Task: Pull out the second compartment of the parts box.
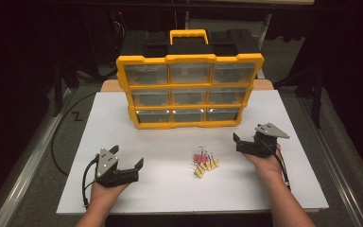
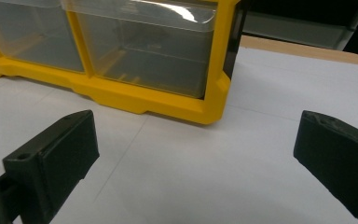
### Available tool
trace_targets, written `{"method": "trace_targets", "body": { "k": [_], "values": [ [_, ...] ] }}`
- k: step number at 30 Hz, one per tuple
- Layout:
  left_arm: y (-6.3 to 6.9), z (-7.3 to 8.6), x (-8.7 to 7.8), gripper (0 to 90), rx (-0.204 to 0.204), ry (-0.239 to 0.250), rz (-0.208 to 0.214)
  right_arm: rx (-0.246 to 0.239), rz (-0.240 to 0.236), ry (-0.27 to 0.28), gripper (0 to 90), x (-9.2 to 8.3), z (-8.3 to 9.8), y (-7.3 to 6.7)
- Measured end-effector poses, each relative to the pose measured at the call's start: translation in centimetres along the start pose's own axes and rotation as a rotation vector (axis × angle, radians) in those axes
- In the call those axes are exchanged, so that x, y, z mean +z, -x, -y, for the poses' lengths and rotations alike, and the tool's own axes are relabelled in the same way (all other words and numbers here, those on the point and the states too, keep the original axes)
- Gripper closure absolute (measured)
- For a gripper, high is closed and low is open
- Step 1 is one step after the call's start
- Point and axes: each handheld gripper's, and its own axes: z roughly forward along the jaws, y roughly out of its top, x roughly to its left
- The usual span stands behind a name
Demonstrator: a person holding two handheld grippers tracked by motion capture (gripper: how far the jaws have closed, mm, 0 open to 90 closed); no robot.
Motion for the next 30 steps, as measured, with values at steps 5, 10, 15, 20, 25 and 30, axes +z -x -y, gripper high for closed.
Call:
{"method": "trace_targets", "body": {
  "k": [5, 10, 15, 20, 25, 30],
  "values": [
    [0.1, 0.0, -0.4, 0.8, -0.003, 0.002, -0.013, -0.019, 0.014, -0.032, 0.9, 0.6, -0.2, 0.2],
    [0.1, -0.1, -0.7, 0.3, -0.037, 0.017, -0.011, -0.044, 0.019, -0.023, 0.9, 0.4, -0.4, 0.1],
    [0.0, 0.2, -0.7, 0.2, -0.042, 0.05, -0.027, -0.044, 0.016, -0.025, 0.9, -0.1, -0.3, 0.2],
    [-0.2, 0.2, -0.6, 0.3, -0.046, 0.052, -0.032, -0.055, 0.019, -0.028, 0.9, -0.4, 0.0, 0.5],
    [0.0, 0.1, -0.7, 0.3, -0.036, 0.047, -0.031, -0.094, 0.037, -0.041, 0.9, -0.8, 0.9, 0.5],
    [0.8, -0.1, -0.5, 0.3, 0.011, 0.007, -0.021, -0.115, 0.047, -0.051, 0.9, -1.2, 1.6, 0.7]
  ]
}}
